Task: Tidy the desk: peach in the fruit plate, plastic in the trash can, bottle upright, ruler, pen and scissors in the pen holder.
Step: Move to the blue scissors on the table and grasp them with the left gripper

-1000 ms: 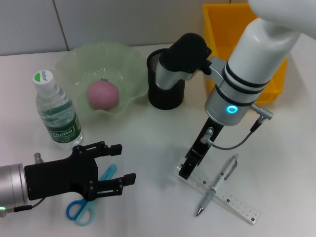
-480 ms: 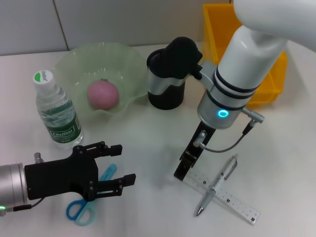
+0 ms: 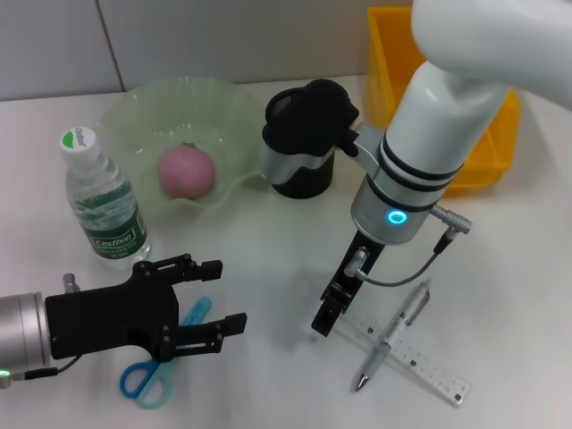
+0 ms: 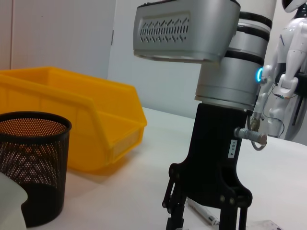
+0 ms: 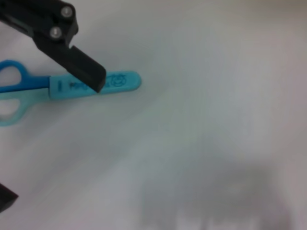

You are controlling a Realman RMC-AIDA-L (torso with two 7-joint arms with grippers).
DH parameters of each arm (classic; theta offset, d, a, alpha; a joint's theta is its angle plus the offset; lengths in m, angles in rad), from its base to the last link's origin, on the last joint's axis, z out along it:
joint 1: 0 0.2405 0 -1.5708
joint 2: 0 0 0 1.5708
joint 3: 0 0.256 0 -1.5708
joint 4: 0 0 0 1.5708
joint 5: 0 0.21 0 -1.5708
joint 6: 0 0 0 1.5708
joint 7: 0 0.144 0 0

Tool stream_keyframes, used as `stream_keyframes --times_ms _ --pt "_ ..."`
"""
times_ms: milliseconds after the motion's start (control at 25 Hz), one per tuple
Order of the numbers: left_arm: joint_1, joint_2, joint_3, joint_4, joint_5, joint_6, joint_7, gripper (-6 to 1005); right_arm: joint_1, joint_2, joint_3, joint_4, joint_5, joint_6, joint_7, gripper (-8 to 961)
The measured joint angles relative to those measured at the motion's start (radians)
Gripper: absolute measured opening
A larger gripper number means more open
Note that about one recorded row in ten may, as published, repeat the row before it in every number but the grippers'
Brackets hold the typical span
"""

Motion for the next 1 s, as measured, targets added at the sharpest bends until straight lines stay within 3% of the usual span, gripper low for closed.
stream_keyframes --times_ms 1000 --pt "0.000 0.000 0.000 0.000 0.000 -0.002 0.005 796 -0.004 0.000 -0.008 -0.005 0.012 0.018 0.002 769"
